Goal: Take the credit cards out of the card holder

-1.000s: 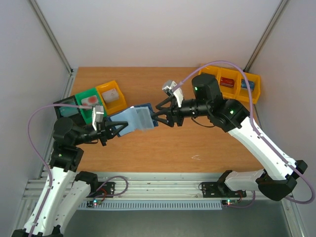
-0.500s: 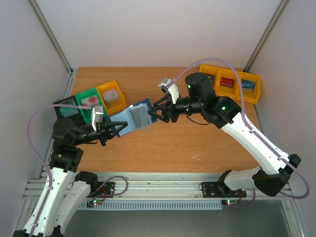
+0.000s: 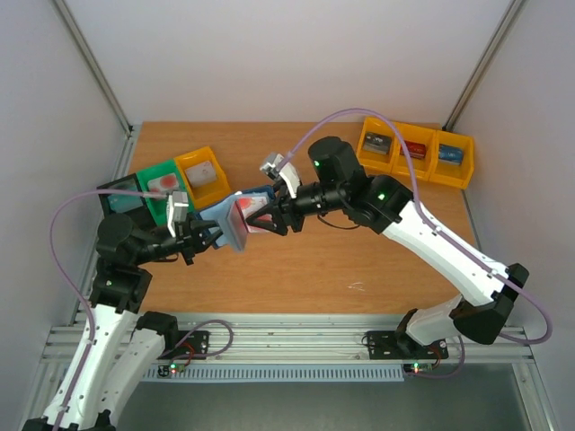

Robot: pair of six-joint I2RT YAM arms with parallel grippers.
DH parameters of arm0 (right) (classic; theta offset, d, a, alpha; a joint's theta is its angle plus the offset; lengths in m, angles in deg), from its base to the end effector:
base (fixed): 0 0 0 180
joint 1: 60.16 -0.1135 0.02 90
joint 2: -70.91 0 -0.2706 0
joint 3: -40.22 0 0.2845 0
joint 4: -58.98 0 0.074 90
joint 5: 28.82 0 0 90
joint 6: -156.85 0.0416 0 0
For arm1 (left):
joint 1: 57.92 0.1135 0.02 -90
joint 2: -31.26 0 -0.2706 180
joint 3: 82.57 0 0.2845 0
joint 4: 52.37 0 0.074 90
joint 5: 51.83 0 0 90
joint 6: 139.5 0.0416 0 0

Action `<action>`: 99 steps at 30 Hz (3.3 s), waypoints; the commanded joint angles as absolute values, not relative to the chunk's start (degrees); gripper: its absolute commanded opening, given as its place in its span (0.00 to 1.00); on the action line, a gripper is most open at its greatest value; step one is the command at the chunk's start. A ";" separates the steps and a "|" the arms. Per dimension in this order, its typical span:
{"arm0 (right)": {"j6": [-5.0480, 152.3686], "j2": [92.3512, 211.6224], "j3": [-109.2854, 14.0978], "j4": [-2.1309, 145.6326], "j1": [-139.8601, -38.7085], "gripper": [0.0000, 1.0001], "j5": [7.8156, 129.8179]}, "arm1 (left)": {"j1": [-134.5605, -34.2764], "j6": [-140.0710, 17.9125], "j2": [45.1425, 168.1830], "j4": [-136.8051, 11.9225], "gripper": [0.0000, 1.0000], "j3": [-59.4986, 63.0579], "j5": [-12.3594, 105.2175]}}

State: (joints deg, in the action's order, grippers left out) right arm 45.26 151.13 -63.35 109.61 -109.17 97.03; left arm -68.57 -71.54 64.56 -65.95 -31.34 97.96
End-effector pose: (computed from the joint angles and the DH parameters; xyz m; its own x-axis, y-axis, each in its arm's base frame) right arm 0.1987 0.2658 0.4436 0.0712 -0.3728 -0.9252 -0.9970 0.0017 -0.0774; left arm 0.1498 -0.0647 0.3569 -0.2836 -0.1388 -0.9488 0.8991 0.3055 -0.3134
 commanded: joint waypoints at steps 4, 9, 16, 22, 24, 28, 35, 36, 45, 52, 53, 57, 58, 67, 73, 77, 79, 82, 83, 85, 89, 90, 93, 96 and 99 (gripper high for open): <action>46.50 153.50 -64.84 109.21 -109.60 0.54 92.75 | -68.82 -70.84 63.83 -62.17 0.00 -30.82 98.69; 48.30 154.53 -65.11 108.41 -110.01 0.42 91.83 | -68.82 -71.03 63.89 -61.92 0.00 -31.02 98.49; 48.18 155.20 -67.55 111.75 -110.79 0.04 88.41 | -68.49 -69.41 63.52 -64.25 0.48 -30.33 95.35; 46.99 155.67 -72.92 121.87 -110.78 0.01 79.59 | -68.38 -65.57 63.24 -67.99 0.73 -30.57 98.87; 46.83 156.18 -74.63 124.19 -110.87 0.01 77.95 | -68.42 -65.33 63.07 -68.21 0.75 -31.09 99.21; 46.83 156.08 -75.36 124.27 -111.37 0.01 77.88 | -68.46 -65.63 63.43 -68.29 0.80 -31.70 98.46; 46.11 156.90 -76.74 124.35 -112.10 0.01 79.71 | -68.50 -65.78 63.69 -68.99 0.85 -32.09 95.87; 45.97 156.82 -76.57 124.00 -112.10 0.01 81.27 | -68.49 -65.70 63.59 -69.26 0.85 -32.15 95.47; 42.16 152.96 -72.83 119.76 -111.07 0.01 95.49 | -68.47 -63.11 62.99 -74.10 0.87 -30.87 92.13; 40.83 150.45 -69.86 118.51 -109.12 0.01 102.80 | -68.47 -64.01 62.63 -70.67 0.88 -30.72 97.66; 40.70 150.60 -69.86 118.55 -109.11 0.01 103.17 | -68.47 -64.42 62.71 -69.34 0.87 -30.99 99.66; 40.82 151.21 -69.94 118.21 -109.12 0.01 104.31 | -68.47 -66.73 62.93 -65.64 0.79 -31.68 102.04; 40.87 151.28 -69.93 118.10 -109.11 0.01 104.33 | -68.47 -67.32 63.04 -65.22 0.76 -31.79 102.26; 41.02 151.30 -69.71 117.96 -109.00 0.12 103.11 | -68.51 -68.08 63.33 -62.76 0.01 -31.69 103.58; 45.74 150.44 -69.08 119.90 -104.42 0.42 94.65 | -68.55 -70.02 62.89 -70.23 0.00 -31.09 92.21; 49.81 148.60 -68.19 122.35 -100.54 0.46 83.70 | -68.55 -65.67 63.04 -77.77 0.00 -30.13 77.57; 50.58 148.01 -68.72 123.60 -100.50 0.46 78.38 | -68.55 -62.49 63.37 -81.38 0.00 -29.70 71.22; 50.43 147.73 -69.41 123.52 -102.07 0.37 75.97 | -68.55 -59.65 63.42 -83.12 0.00 -29.53 68.66; 48.87 147.91 -69.49 122.84 -103.67 0.34 76.66 | -68.55 -59.42 63.38 -82.80 0.00 -29.58 69.90; 45.10 148.89 -69.91 121.08 -107.69 0.32 82.61 | -68.55 -60.29 63.34 -80.71 0.00 -29.99 73.78; 47.25 151.44 -67.87 110.46 -110.16 0.31 101.18 | -68.53 -64.35 63.13 -73.58 0.00 -30.56 84.36; 48.49 152.08 -67.32 108.23 -110.17 0.31 102.01 | -68.51 -64.64 62.99 -71.78 0.00 -30.57 87.07; 50.73 153.52 -67.62 105.62 -109.40 0.29 101.80 | -68.55 -66.34 62.35 -67.08 0.00 -30.48 93.88; 53.34 153.82 -66.81 103.13 -107.84 0.27 102.71 | -68.53 -68.07 62.15 -64.17 0.00 -30.40 99.23; 54.30 153.85 -66.56 103.61 -106.89 0.25 102.27 | -68.55 -68.32 61.92 -62.07 0.00 -30.57 101.75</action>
